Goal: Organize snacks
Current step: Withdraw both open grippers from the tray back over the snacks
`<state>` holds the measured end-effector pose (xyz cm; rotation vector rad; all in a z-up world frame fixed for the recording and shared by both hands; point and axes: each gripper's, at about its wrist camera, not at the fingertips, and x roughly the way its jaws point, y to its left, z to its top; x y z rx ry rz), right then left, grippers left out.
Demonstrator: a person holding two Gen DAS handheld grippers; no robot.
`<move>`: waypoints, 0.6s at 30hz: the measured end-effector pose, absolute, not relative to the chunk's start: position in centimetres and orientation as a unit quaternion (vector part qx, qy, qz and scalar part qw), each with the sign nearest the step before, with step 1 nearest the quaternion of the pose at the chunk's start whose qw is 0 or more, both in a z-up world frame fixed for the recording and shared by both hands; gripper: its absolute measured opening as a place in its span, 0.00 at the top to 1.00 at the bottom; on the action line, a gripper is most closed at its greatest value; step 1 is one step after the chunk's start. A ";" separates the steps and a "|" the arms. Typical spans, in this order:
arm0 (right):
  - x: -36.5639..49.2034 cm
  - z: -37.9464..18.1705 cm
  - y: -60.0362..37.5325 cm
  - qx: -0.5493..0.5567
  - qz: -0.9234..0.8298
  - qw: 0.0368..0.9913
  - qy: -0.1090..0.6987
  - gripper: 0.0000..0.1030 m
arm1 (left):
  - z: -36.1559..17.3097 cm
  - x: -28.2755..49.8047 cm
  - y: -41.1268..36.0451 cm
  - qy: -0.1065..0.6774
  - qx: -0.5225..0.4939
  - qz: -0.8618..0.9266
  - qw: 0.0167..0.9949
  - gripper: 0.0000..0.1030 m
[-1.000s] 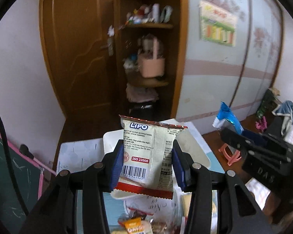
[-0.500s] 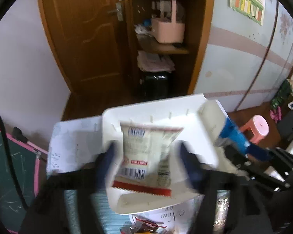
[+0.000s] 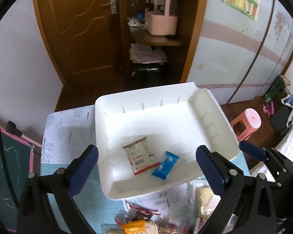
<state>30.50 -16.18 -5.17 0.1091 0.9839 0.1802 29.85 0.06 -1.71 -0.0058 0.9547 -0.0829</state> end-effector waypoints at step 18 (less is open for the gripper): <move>20.6 1.4 -18.0 0.030 0.085 0.920 0.381 0.25 | 6.6 17.2 -5.0 0.329 0.042 -0.071 0.941 0.07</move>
